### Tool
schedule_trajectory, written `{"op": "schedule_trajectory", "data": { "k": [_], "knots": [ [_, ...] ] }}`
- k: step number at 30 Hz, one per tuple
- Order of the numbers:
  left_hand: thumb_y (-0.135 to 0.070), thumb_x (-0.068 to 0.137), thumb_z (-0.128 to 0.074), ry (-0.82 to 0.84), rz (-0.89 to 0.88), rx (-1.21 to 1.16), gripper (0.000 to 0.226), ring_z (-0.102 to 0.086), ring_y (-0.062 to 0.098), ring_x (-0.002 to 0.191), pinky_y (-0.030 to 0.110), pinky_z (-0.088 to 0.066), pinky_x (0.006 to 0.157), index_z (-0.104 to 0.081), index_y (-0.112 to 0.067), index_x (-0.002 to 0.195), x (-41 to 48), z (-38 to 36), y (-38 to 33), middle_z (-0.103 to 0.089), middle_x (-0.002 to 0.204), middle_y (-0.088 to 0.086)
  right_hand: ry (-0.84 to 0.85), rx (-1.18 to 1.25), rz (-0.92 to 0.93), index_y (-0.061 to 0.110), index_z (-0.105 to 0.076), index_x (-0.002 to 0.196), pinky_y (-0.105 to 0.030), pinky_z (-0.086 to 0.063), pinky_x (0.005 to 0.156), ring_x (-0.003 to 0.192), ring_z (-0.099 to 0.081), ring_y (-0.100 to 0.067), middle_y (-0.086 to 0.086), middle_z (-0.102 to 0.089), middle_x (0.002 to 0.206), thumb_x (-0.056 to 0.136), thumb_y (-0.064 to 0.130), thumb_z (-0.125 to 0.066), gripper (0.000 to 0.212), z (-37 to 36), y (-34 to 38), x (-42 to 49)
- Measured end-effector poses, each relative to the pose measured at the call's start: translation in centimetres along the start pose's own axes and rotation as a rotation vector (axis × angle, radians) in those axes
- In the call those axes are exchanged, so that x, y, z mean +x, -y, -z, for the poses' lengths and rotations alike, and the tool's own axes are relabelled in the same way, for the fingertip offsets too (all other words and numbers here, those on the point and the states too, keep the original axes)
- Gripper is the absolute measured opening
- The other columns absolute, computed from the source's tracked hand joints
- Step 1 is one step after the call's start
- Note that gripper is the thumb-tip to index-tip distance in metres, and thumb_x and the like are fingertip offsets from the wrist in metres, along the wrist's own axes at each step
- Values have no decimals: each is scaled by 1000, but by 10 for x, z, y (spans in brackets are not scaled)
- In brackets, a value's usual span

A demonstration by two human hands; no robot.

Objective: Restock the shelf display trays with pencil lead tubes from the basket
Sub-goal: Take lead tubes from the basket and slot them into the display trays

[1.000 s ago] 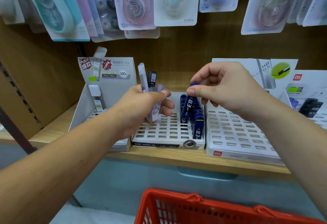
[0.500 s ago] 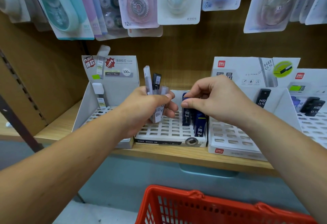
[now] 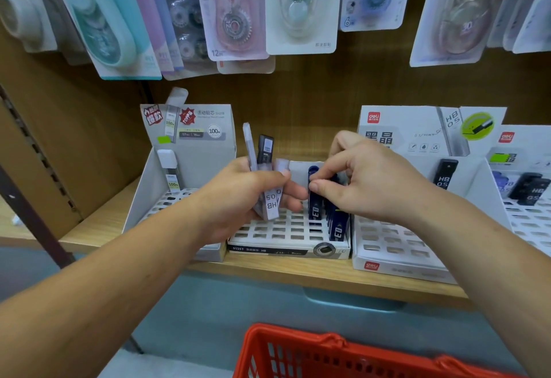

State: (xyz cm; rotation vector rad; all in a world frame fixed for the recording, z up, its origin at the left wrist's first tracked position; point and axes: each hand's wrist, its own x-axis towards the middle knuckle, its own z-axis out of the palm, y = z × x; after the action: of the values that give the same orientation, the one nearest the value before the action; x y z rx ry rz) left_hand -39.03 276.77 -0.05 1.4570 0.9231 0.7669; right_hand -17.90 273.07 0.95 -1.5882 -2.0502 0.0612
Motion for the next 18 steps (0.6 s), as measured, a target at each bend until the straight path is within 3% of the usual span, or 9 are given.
{"op": "schedule_trajectory", "data": {
  "k": [4,6,10,14,18],
  "knots": [
    [-19,105,-57,62,-28,-34,25,-74,22,90,40,-55,84,-65,-6,124,1,2,1,-77,103,14,-158,313,-15,34,-78,106,-13,-46,69,82,-60,2,15,-65,95,91,36,-76,15,0,2,0],
    [-19,103,-59,100,-67,-35,24,-73,22,91,40,-55,85,-67,-8,122,1,1,0,-76,104,14,-164,445,-36,33,-78,108,-15,-49,71,83,-64,3,15,-71,92,89,35,-79,19,2,7,0],
    [-20,103,-60,131,-96,-23,21,-72,22,93,37,-54,81,-70,-12,119,2,-2,-2,-76,108,16,-124,573,-51,29,-81,92,-29,-59,77,84,-72,-5,12,-77,85,88,25,-82,6,2,11,2],
    [-19,105,-56,98,-51,-18,22,-74,24,98,41,-50,85,-72,-15,119,2,1,-3,-77,112,15,-159,635,-122,24,-78,88,-20,-52,61,71,-68,-9,3,-75,79,92,17,-78,8,5,4,3],
    [-21,105,-57,25,-46,87,21,-73,21,89,45,-46,87,-69,-11,119,2,7,-2,-78,107,13,-196,722,-208,17,-73,93,-14,-43,47,61,-65,-15,2,-71,68,96,13,-71,5,7,0,2]
  ]
}}
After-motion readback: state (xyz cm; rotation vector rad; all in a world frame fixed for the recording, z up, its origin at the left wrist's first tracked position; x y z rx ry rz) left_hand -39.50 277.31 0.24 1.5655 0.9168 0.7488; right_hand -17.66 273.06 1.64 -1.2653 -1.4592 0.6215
